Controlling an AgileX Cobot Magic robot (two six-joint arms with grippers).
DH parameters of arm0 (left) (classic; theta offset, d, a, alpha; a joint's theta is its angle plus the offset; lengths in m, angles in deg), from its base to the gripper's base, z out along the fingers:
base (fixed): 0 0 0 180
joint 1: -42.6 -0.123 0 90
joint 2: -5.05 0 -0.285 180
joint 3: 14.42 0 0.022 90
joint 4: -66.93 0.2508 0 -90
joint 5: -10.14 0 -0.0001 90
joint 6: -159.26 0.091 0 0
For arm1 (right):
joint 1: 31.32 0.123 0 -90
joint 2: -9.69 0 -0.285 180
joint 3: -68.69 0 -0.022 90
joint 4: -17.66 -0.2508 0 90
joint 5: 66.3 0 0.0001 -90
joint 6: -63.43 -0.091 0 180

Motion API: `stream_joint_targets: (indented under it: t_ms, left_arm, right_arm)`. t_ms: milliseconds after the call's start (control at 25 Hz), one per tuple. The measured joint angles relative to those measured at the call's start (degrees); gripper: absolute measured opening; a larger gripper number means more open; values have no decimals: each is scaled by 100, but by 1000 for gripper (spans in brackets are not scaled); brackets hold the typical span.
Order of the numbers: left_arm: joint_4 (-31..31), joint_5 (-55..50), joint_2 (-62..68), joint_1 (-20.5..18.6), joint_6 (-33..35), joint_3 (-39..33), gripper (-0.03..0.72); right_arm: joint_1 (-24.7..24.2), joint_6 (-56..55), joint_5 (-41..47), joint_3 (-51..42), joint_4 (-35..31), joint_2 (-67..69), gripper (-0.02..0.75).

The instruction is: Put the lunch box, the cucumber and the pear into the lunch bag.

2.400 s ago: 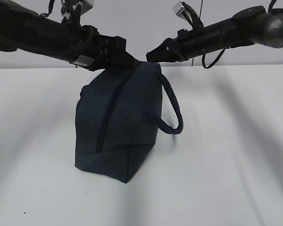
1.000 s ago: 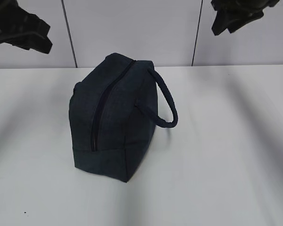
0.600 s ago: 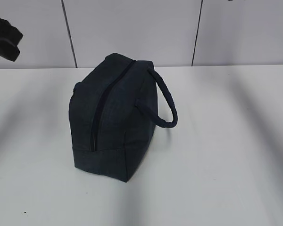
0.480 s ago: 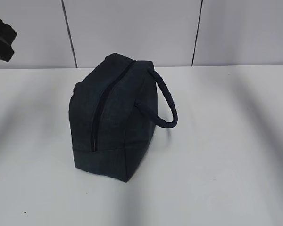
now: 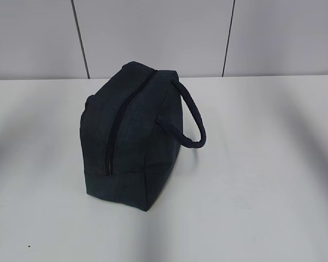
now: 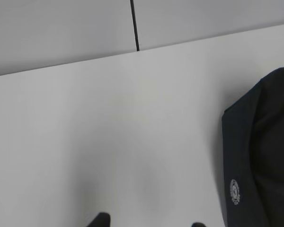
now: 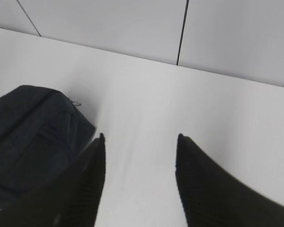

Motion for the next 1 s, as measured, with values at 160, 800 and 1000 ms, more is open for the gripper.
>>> stream_joint_targets:
  t_ms: [160,800,1000]
  left_arm:
    - [0,-103,-433,0,-41,0,323]
    - [-514,-420,-3056,0,-41,-1379,323]
    - [-735,-543,-4132,0,-41,-1992,323]
  right_arm:
    - [0,-83,0,-786,38,-587,531]
    - [0,-217,13,-3515,617,-3609,565]
    - [0,-221,17,-4361,636,-4706,565]
